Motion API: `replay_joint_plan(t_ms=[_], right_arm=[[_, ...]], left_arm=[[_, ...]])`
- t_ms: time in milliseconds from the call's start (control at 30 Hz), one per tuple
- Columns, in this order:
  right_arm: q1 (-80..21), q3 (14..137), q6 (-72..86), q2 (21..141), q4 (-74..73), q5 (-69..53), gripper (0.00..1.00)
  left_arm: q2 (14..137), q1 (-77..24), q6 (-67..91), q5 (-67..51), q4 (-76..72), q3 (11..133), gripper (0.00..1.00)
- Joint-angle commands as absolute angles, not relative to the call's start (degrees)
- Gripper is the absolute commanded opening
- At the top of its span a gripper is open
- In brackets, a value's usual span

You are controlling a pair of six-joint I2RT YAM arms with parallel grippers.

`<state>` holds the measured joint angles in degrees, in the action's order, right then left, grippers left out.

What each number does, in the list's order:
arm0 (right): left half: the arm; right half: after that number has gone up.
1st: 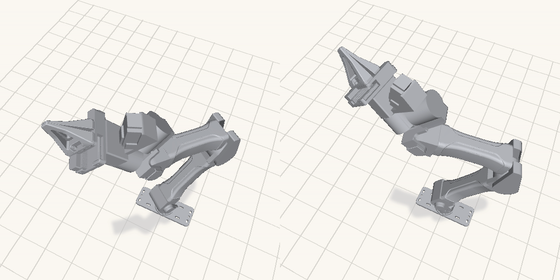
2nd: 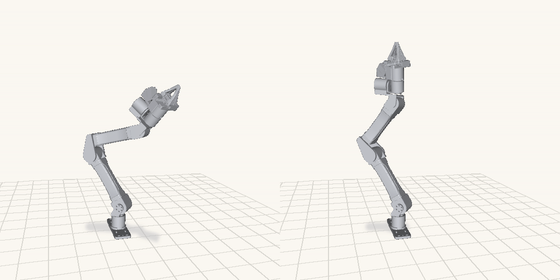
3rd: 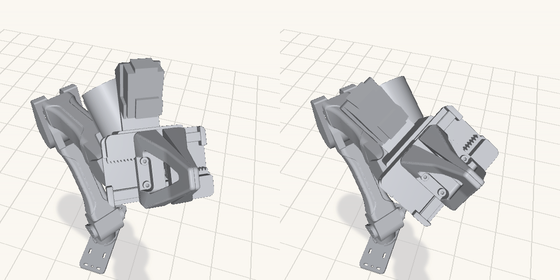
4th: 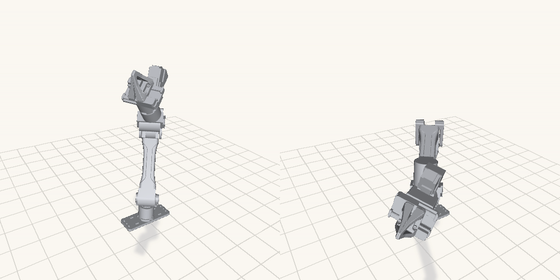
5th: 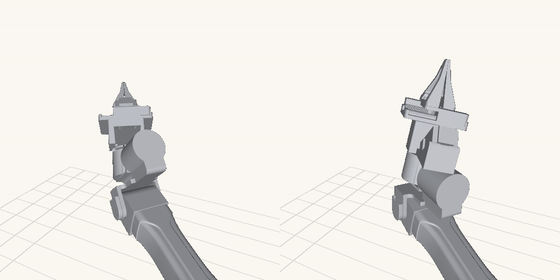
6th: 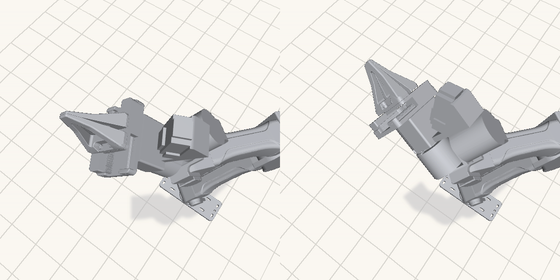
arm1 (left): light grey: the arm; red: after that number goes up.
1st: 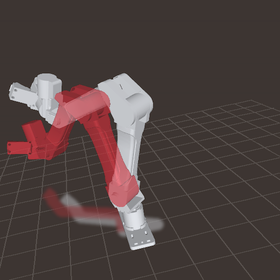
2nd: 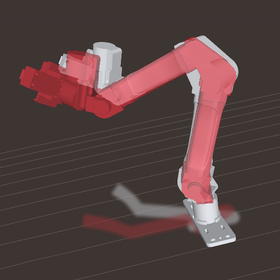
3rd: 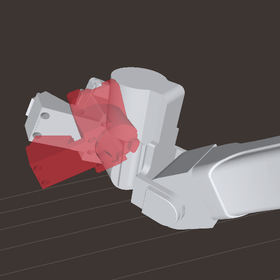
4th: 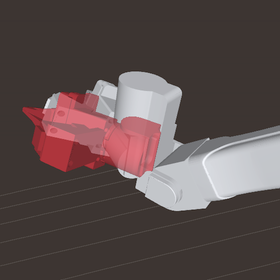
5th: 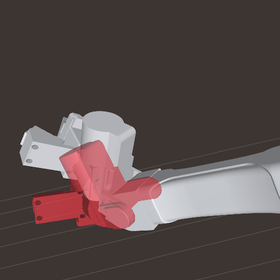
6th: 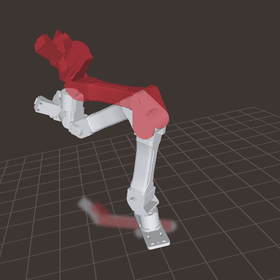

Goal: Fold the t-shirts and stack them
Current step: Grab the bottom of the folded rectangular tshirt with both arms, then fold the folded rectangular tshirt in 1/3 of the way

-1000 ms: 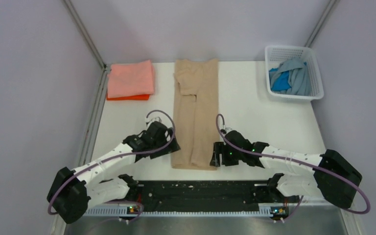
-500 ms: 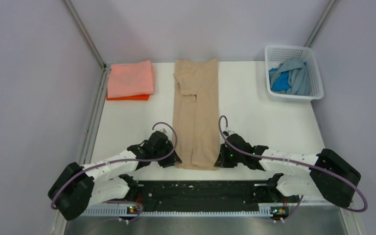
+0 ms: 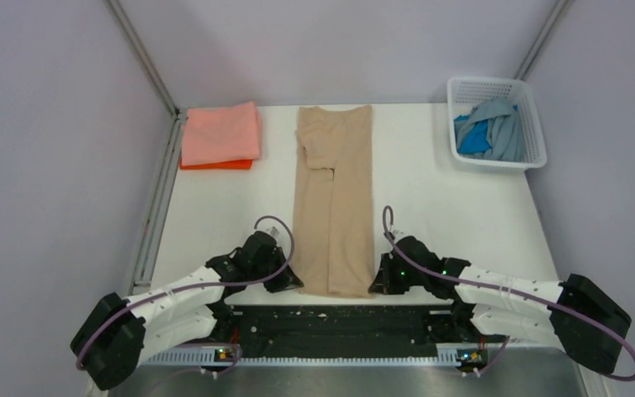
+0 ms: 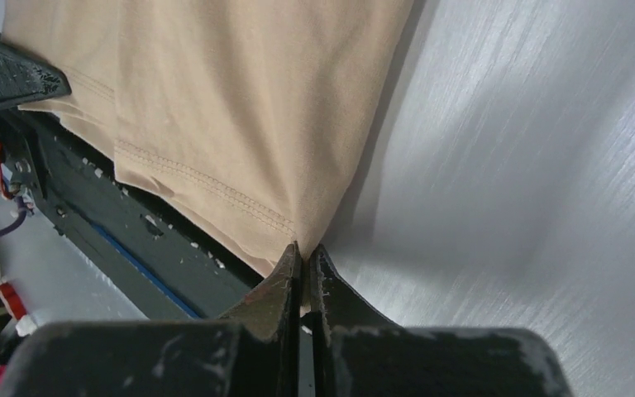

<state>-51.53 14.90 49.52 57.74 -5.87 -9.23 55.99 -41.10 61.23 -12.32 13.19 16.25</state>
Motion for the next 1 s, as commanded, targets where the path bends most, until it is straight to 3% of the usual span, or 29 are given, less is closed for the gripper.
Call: replay_joint_plan(t_ms=[0, 233, 500, 967], right_arm=[[-52.2, 15.5, 47.0, 53.6, -11.0, -11.2, 0.00], [-52.1, 23.2, 44.3, 52.7, -10.5, -6.7, 0.00], [-45.6, 34.1, 39.2, 63.9, -9.0, -3.6, 0.00], [-33.9, 56.2, 30.0, 85.7, -4.3, -1.4, 0.00]], left_arm=[[50.1, -41.3, 59.9, -15.3, 14.6, 15.9, 0.00], [52.2, -41.3, 57.5, -12.6, 12.4, 22.9, 0.00], [65.6, -38.4, 52.3, -6.0, 14.3, 38.1, 0.00], [91.7, -22.5, 44.5, -15.9, 16.3, 60.2, 0.00]])
